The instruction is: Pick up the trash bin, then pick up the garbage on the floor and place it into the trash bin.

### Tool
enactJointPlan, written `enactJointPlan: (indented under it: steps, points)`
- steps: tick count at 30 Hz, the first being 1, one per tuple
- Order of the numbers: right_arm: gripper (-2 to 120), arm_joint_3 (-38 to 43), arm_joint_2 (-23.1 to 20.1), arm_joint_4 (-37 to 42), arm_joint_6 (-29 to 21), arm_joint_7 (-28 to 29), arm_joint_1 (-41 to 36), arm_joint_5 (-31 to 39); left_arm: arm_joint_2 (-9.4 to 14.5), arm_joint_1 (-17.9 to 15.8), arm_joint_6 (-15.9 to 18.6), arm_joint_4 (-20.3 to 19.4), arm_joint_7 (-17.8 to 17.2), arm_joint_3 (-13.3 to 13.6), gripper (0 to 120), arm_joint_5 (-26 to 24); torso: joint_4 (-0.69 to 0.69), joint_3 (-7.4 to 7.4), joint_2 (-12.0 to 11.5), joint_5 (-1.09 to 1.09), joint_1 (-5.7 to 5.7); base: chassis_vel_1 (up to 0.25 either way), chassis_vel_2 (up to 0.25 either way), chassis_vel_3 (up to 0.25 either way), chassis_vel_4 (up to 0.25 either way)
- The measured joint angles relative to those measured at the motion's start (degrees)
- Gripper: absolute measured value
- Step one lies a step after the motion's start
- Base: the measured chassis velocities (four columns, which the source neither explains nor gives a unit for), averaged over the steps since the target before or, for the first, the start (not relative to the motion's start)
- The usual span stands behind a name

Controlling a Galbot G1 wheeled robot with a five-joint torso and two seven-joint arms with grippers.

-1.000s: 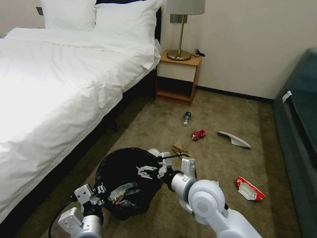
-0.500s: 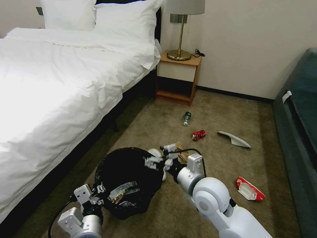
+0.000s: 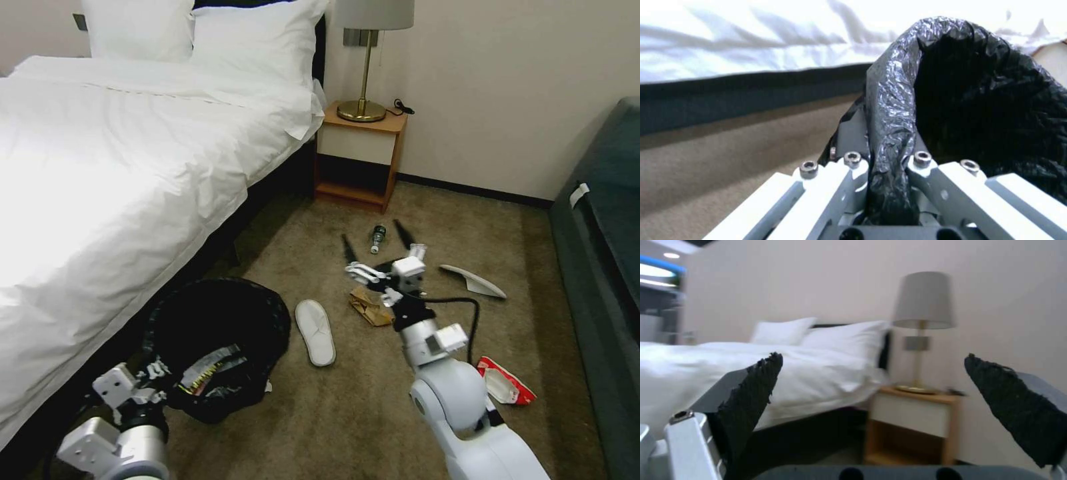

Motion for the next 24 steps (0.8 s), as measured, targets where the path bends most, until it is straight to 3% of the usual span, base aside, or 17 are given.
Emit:
enactJointPlan:
  steps: [4,11,24]
  points:
    - [100,4.6,-0.39,-0.85,3.4,2.29,-2.72,-1.29,-0.17,0.11,-0.22,-0.8,-0.43,-2.91,4,-0.88,0.0,0.0,0.0,0.0,0.0,0.0,0.0,0.0,0.0]
    - [100,8.88,-0.19,-1.78,5.02,4.89,-4.03,-3.57,-0.51,-0.21,-0.79,-0.87,-0.64,-5.48,4,-1.31,0.0,0.0,0.0,0.01,0.0,0.0,0.0,0.0,0.0]
    - [100,8.45,-0.86,-1.87,2.3,6.5,-4.28,-2.14,-0.42,-0.62,-0.88,-0.05,-0.59,-6.66,4,-1.44,0.01,0.0,0.0,0.0,0.0,0.0,0.0,0.0,0.0]
